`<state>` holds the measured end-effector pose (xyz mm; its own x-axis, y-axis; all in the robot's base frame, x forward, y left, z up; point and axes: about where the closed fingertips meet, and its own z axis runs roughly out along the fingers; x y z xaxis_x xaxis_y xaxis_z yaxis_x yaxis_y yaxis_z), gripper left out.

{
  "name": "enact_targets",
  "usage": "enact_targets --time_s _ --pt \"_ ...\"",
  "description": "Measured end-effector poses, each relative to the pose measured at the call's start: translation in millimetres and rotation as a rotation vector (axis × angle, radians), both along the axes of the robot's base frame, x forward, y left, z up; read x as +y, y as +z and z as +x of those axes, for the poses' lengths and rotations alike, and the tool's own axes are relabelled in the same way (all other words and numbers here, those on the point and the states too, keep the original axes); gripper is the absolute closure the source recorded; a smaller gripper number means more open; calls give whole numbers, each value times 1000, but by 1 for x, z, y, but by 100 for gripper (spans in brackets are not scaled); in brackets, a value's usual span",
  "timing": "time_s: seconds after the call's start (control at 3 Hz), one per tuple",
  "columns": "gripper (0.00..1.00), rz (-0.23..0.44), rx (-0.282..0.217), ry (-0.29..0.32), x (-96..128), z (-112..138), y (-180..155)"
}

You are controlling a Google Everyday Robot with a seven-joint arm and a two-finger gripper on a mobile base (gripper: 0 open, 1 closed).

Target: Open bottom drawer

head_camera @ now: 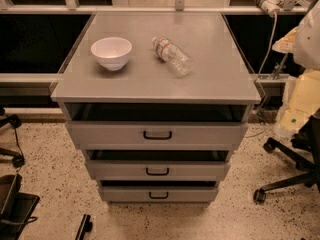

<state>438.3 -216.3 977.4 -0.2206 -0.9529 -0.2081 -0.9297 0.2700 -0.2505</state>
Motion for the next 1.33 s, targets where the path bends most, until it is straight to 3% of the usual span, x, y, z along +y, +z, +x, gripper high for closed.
enact_targets --time_s 0.67,1.0,1.33 --pt "0 32 -23 -6 -2 -4 -4" --pt "0 142 -18 -4 -3 -17 -47" --pt "0 327 5 -42 10 -39 -116"
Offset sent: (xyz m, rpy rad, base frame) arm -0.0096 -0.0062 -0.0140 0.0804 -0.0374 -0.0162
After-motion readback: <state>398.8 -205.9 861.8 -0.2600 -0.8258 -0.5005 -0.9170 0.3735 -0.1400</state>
